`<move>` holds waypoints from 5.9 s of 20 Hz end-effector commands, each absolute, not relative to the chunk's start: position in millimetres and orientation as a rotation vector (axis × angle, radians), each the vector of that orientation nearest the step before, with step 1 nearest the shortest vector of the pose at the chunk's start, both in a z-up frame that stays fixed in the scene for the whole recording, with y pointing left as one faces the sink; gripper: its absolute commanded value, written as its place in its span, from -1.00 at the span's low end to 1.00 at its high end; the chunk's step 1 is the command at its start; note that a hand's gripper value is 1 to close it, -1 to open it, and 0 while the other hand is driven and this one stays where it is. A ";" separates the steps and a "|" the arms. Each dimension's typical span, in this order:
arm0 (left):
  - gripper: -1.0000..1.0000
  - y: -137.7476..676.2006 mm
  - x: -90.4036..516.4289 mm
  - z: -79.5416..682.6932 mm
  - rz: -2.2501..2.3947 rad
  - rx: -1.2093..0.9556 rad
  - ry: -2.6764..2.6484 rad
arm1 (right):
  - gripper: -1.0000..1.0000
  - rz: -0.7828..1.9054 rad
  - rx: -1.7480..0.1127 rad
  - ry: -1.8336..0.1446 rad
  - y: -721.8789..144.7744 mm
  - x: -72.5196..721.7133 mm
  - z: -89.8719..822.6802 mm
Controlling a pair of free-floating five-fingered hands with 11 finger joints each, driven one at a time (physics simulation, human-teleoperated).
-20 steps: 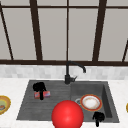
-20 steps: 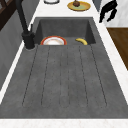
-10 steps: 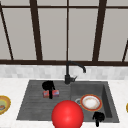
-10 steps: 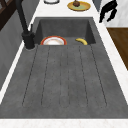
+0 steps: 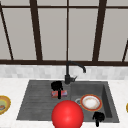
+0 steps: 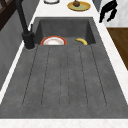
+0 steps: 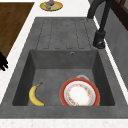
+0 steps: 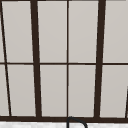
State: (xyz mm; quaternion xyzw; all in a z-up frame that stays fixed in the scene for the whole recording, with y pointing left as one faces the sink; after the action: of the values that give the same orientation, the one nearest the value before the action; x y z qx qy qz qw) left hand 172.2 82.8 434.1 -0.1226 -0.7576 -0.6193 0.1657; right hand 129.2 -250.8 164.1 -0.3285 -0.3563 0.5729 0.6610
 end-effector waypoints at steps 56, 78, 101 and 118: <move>1.00 -185.5 398.7 96.2 -1.870 -0.432 -2.137 | 0.00 1.296 -0.743 -0.806 -250.8 129.2 164.1; 1.00 -239.9 500.1 -22.8 -1.896 -0.411 -2.119 | 0.00 1.296 -0.743 -0.806 -250.8 129.2 164.1; -1.00 -241.8 539.2 -54.5 -1.651 -0.433 -2.074 | 0.00 1.296 -0.743 -0.806 -250.8 129.2 164.1; -1.00 -214.4 508.0 33.9 -1.753 -0.550 -2.141 | 0.00 1.296 -0.743 -0.806 -250.8 129.2 164.1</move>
State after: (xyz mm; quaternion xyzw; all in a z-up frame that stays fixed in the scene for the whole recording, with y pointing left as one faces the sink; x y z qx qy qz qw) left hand 509.3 -221.3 20.4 -0.1797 -0.7514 -0.5988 0.2108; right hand 129.2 -250.8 164.1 -0.3285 -0.3563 0.5729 0.6610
